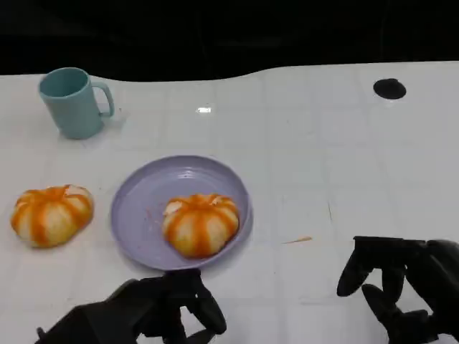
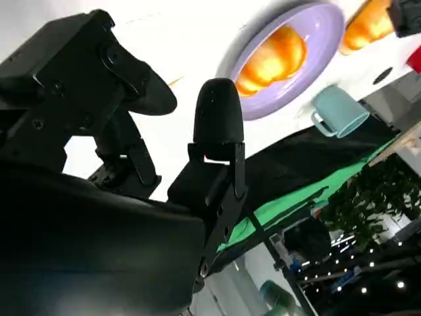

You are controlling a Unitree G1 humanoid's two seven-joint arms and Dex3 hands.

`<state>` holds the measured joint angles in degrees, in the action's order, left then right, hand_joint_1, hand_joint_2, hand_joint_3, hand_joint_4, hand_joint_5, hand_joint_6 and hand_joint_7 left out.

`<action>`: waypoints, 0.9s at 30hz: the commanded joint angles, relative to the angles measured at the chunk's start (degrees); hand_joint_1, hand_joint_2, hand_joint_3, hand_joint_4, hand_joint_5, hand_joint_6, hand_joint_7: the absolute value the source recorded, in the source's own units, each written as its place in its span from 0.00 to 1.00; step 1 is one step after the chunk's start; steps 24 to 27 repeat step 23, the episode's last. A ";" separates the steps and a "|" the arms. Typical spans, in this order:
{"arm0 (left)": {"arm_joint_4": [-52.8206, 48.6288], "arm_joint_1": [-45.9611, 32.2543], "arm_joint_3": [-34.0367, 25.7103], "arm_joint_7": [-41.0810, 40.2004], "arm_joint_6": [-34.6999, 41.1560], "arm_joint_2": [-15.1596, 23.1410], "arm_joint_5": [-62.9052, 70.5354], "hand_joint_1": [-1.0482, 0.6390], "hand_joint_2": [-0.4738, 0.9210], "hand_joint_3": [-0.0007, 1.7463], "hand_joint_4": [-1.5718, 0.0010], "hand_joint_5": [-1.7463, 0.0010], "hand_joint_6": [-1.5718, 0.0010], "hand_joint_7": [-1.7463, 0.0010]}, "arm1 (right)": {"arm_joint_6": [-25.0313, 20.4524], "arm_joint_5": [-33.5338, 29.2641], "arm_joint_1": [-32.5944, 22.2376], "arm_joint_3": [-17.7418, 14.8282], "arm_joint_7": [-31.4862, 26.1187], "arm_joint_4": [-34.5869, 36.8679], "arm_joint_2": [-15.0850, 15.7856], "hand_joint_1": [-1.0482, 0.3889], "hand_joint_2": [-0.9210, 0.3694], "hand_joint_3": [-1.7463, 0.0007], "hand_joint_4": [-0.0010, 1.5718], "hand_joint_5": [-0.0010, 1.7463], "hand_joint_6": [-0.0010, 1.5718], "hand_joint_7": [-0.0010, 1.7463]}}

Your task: Grasp the bread from the table and place it into the plate.

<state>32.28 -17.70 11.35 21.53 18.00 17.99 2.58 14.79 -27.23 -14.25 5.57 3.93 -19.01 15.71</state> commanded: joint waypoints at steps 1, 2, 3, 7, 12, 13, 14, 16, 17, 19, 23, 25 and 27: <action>-0.15 -0.47 -0.63 -0.11 -0.84 0.98 0.17 0.43 0.90 0.43 0.59 0.00 0.62 0.17 | 1.29 -2.60 -1.03 -0.41 -3.00 2.12 0.65 0.77 0.53 0.23 0.57 0.96 0.56 0.72; -0.17 -0.52 -0.66 -0.10 -0.90 1.11 0.27 0.44 0.90 0.43 0.59 0.00 0.62 0.17 | 1.46 -3.09 -1.09 -0.34 -3.56 2.55 0.54 0.78 0.53 0.22 0.58 0.96 0.56 0.72; -0.21 -0.57 -0.73 -0.07 -0.92 1.17 0.24 0.44 0.90 0.43 0.59 0.00 0.62 0.18 | 1.58 -3.43 -1.11 -0.27 -3.98 2.85 0.44 0.78 0.54 0.22 0.58 0.96 0.56 0.72; -0.66 -0.89 -1.10 -0.08 -1.51 1.08 -0.28 0.44 0.90 0.43 0.60 0.00 0.62 0.18 | 1.48 -4.49 -0.89 0.01 -5.07 3.51 0.23 0.78 0.50 0.27 0.58 0.96 0.57 0.70; -1.19 -1.15 -1.59 0.02 -2.01 1.17 -0.72 0.45 0.90 0.43 0.61 0.00 0.62 0.18 | 1.17 -5.39 -0.33 0.48 -5.60 4.33 0.20 0.77 0.49 0.28 0.57 0.96 0.57 0.69; -1.28 -1.18 -1.62 0.02 -2.13 1.24 -0.64 0.45 0.90 0.43 0.61 0.00 0.62 0.18 | 1.23 -5.38 -0.19 0.54 -5.69 4.50 0.18 0.77 0.49 0.28 0.58 0.96 0.57 0.69; -1.39 -1.21 -1.66 0.03 -2.32 1.27 -0.60 0.45 0.90 0.43 0.61 0.00 0.62 0.18 | 1.33 -5.36 -0.08 0.59 -5.81 4.65 0.17 0.78 0.50 0.28 0.58 0.96 0.57 0.69; -1.58 -1.25 -1.74 0.08 -2.65 1.31 -0.58 0.45 0.90 0.43 0.61 0.00 0.62 0.18 | 1.51 -5.49 0.09 0.70 -6.13 4.80 0.21 0.78 0.51 0.27 0.59 0.95 0.58 0.68; -1.79 -1.28 -1.83 0.16 -2.99 1.30 -0.71 0.45 0.90 0.43 0.61 0.00 0.62 0.18 | 1.16 -5.54 0.11 0.79 -5.99 4.65 0.17 0.77 0.51 0.27 0.59 0.94 0.58 0.68; -1.92 -1.42 -1.93 0.16 -3.31 1.22 -0.85 0.46 0.90 0.43 0.60 0.00 0.62 0.18 | 0.64 -5.62 0.11 0.91 -5.74 4.33 0.18 0.77 0.52 0.26 0.60 0.94 0.59 0.68; -1.85 -1.60 -1.94 0.11 -3.42 1.27 -0.70 0.46 0.90 0.43 0.60 0.00 0.62 0.18 | 0.38 -5.53 0.12 1.07 -5.41 4.11 0.47 0.77 0.53 0.26 0.60 0.94 0.59 0.67; -1.85 -1.60 -1.94 0.11 -3.42 1.27 -0.70 0.46 0.90 0.43 0.60 0.00 0.62 0.18 | 0.38 -5.53 0.12 1.07 -5.41 4.11 0.47 0.77 0.53 0.26 0.60 0.94 0.59 0.67; -1.85 -1.60 -1.94 0.11 -3.42 1.27 -0.70 0.46 0.90 0.43 0.60 0.00 0.62 0.18 | 0.38 -5.53 0.12 1.07 -5.41 4.11 0.47 0.77 0.53 0.26 0.60 0.94 0.59 0.67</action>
